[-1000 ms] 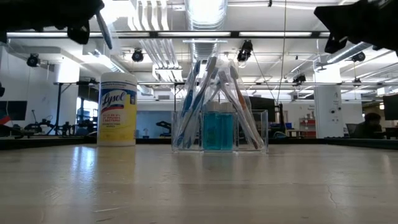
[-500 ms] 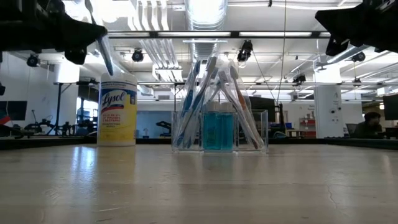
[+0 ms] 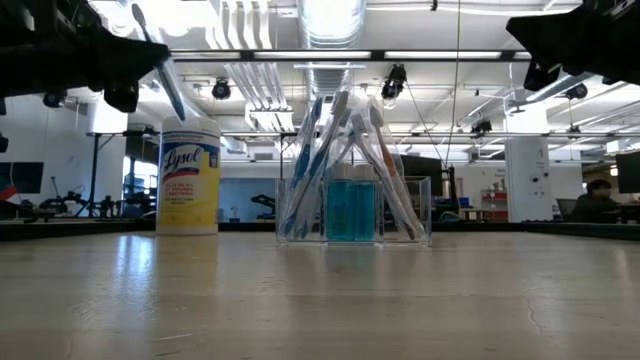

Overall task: Pick & Place toothbrushing station
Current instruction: Put the blue toothbrush into the left compartment of the transparent organizer

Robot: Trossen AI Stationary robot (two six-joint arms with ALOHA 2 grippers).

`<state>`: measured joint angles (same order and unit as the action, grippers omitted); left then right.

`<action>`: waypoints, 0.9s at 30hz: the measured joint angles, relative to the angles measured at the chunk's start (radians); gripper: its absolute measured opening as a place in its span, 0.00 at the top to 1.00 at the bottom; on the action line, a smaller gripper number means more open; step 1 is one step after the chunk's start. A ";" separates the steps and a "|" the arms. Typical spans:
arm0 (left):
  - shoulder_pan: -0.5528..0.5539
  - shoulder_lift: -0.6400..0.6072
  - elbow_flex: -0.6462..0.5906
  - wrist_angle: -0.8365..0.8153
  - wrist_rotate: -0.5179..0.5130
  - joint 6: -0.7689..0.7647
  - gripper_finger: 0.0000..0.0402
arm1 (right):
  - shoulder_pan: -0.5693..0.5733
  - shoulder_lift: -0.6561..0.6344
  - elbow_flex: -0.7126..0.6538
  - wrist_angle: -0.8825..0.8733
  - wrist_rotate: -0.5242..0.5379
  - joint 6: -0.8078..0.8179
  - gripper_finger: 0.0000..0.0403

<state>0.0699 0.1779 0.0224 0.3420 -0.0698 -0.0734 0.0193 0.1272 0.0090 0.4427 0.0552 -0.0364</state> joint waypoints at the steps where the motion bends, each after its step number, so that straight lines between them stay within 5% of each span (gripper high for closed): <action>1: 0.000 0.009 0.004 0.006 -0.001 -0.001 0.94 | 0.000 0.000 0.000 0.000 0.001 0.000 0.98; 9: -0.001 0.195 0.121 0.075 -0.044 0.004 0.94 | -0.001 0.000 0.000 -0.001 0.034 0.000 0.98; 19: -0.005 0.718 0.251 0.369 -0.031 0.006 0.94 | 0.000 0.001 0.000 -0.002 0.034 0.000 0.98; 27: -0.012 1.005 0.403 0.406 0.015 -0.015 0.94 | 0.000 0.006 0.000 -0.013 0.040 0.000 0.98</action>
<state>0.0579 1.1827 0.4256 0.7484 -0.0546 -0.0883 0.0196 0.1329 0.0093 0.4301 0.0948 -0.0364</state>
